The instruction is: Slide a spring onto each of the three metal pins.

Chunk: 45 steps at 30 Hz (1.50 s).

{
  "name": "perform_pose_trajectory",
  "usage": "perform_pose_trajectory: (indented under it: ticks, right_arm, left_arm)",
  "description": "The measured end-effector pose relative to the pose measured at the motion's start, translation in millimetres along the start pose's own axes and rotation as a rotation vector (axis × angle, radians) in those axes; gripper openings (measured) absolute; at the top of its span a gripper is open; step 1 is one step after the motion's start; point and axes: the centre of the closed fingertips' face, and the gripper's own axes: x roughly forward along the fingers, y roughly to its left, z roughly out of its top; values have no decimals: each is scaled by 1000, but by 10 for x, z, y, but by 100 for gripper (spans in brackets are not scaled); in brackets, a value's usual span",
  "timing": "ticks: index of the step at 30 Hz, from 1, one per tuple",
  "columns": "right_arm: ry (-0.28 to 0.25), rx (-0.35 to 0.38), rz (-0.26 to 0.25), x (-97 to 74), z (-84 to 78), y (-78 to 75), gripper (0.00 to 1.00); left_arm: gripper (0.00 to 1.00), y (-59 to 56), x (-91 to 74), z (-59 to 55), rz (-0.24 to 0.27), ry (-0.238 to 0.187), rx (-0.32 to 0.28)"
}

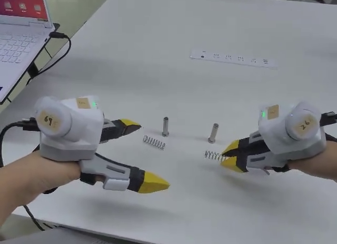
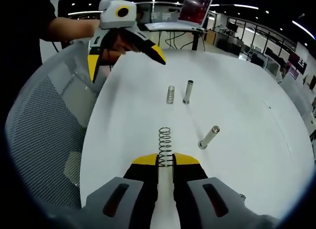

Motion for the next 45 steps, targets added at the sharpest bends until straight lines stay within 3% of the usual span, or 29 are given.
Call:
perform_pose_trajectory:
  ticks: [6, 8, 10, 15, 21, 29, 35, 45]
  right_arm:
    - [-11, 0, 21, -96, 41, 130, 8]
    - [-22, -2, 22, -118, 64, 144, 8]
    - [-31, -5, 24, -141, 90, 163, 8]
    - [-30, -40, 29, -181, 127, 205, 8]
    - [-16, -88, 37, -196, 136, 254, 8]
    - [-14, -114, 41, -205, 186, 269, 8]
    - [-25, -122, 33, -229, 215, 253, 8]
    - [-27, -147, 43, -240, 245, 299, 8]
  left_arm:
    - [84, -16, 161, 107, -29, -15, 22]
    - [79, -66, 222, 145, -47, -24, 18]
    - [72, -214, 311, 192, -107, -41, 10]
    - [60, -340, 495, 141, -136, -2, 54]
    - [49, -439, 615, 172, -168, -1, 72]
    - [33, -439, 717, 206, -176, -3, 88]
    - [22, -454, 742, 272, -182, -31, 94]
    - [15, -492, 769, 248, -185, -27, 104]
